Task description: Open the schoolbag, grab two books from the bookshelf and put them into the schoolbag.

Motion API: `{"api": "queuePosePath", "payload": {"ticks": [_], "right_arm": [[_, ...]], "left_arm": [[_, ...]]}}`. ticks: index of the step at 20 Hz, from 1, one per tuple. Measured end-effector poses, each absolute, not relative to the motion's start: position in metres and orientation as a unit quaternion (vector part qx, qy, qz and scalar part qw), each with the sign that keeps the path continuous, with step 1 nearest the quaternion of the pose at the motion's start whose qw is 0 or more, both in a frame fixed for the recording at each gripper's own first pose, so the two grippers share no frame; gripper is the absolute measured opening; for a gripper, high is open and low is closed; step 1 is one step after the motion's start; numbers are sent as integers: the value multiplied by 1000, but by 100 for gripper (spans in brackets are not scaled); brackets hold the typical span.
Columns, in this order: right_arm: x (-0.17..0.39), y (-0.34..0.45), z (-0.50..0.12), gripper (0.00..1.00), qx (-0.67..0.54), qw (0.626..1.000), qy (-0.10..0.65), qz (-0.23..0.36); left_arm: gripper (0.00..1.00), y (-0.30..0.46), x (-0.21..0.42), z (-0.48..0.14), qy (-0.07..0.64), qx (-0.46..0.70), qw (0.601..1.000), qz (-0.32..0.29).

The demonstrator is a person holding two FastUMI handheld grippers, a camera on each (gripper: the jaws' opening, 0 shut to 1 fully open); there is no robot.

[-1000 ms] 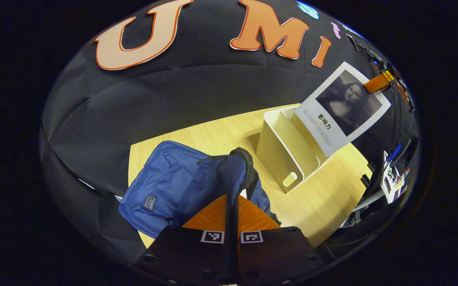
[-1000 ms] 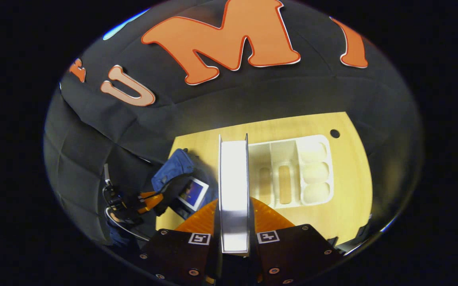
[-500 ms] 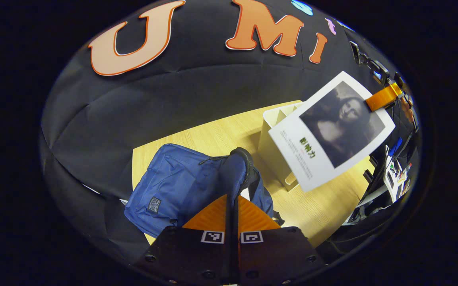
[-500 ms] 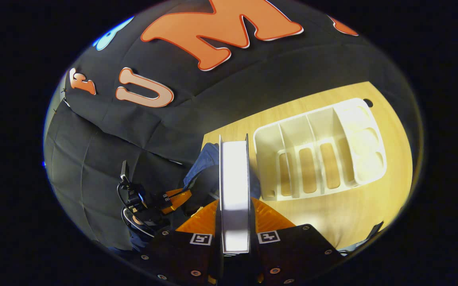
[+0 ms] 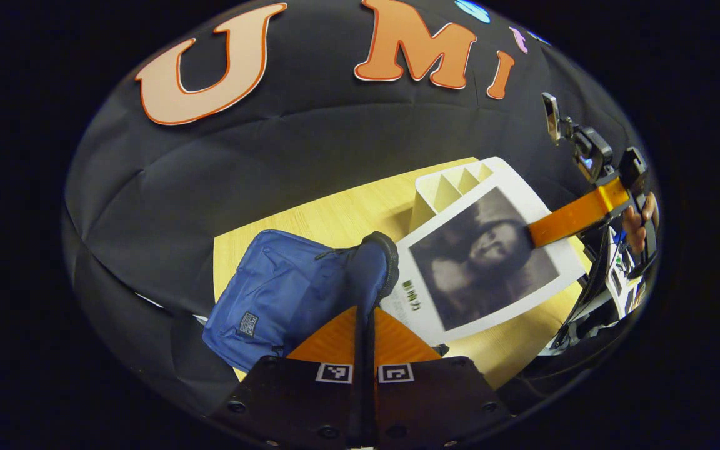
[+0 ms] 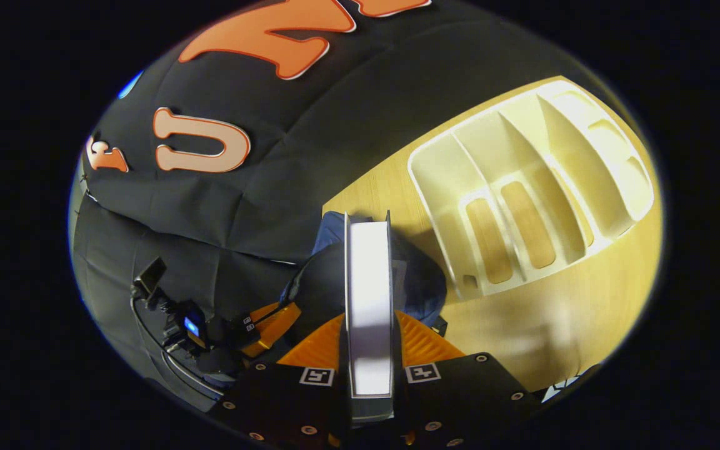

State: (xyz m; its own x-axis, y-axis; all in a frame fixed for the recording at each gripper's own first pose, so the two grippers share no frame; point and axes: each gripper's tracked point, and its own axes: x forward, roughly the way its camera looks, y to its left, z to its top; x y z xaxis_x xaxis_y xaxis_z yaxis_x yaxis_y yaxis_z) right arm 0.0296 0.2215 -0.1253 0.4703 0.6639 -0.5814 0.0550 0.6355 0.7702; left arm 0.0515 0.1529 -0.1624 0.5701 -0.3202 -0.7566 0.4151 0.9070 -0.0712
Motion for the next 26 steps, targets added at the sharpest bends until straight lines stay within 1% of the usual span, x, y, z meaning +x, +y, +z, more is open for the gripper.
{"api": "queuePosePath", "payload": {"ticks": [6, 11, 13, 20, 23, 25, 26], "right_arm": [[40, 285, -167, 27, 374, 778, 468, 188], [44, 326, -185, 27, 436, 750, 458, 193], [49, 337, -191, 27, 452, 752, 443, 185], [69, 380, -217, 28, 458, 754, 432, 185], [81, 391, -228, 29, 459, 756, 430, 182], [83, 396, -239, 42, 440, 759, 451, 167], [84, 393, -245, 39, 419, 767, 460, 155]], "left_arm": [[1, 152, 51, -160, 413, 67, 883, -214], [1, 147, 50, -155, 409, 76, 880, -230], [1, 141, 50, -153, 407, 83, 878, -239], [1, 124, 49, -153, 410, 91, 868, -265], [1, 123, 47, -154, 414, 86, 866, -267], [1, 130, 50, -158, 419, 85, 867, -255], [1, 134, 51, -161, 421, 84, 867, -252]]}}
